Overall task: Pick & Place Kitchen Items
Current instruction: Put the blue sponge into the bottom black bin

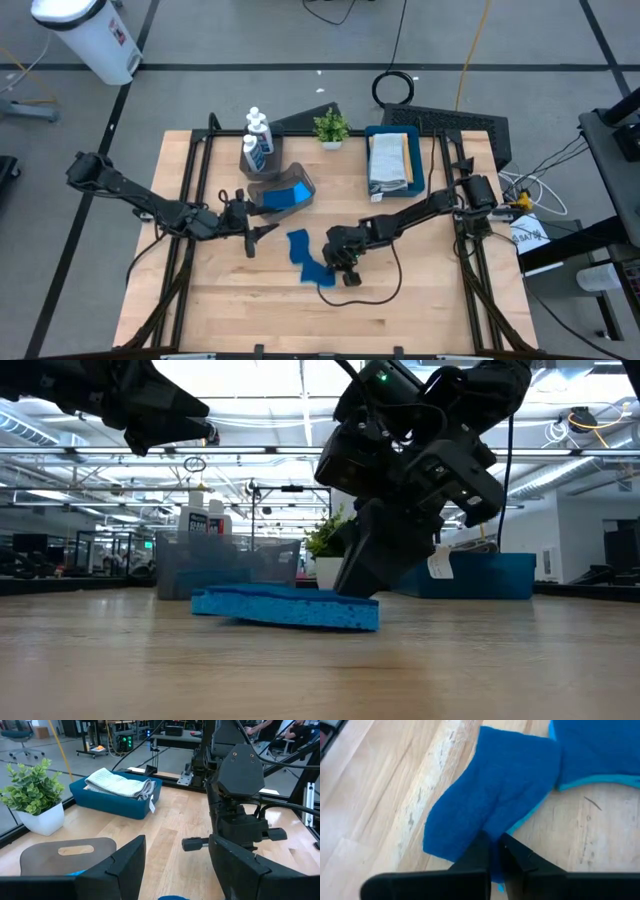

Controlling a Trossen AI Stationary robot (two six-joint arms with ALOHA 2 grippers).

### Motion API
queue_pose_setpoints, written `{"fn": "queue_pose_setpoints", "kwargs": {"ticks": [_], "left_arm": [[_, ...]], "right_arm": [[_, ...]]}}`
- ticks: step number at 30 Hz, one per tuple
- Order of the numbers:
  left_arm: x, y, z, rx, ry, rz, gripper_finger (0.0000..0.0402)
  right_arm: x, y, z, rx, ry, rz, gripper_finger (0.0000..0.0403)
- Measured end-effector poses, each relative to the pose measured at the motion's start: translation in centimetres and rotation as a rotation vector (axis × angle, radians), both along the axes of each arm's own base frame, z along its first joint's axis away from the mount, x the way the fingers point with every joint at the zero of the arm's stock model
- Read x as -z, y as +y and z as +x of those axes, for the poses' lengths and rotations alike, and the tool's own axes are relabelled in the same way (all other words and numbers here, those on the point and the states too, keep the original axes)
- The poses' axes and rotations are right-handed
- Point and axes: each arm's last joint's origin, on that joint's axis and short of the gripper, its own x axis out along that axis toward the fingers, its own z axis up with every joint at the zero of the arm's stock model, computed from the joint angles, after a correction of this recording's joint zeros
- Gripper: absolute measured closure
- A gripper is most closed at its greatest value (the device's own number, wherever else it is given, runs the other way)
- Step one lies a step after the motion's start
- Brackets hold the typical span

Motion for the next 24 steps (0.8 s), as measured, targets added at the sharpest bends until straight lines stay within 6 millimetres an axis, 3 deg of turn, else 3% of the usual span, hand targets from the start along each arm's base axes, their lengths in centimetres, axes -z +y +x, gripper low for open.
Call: {"fn": "queue_pose_setpoints", "kwargs": {"ticks": [8, 24], "left_arm": [[0.0, 0.0, 0.0, -0.003, -0.005, -0.019, 0.0178], [0.0, 0.0, 0.0, -0.012, -0.02, -0.077, 0.0178]], "right_arm": [[-2.5, 0.4, -0.9, -0.045, -0.042, -0.063, 0.0401], [-8.6, 3.6, -4.5, 0.093, -0.195, -0.587, 0.0402]]}}
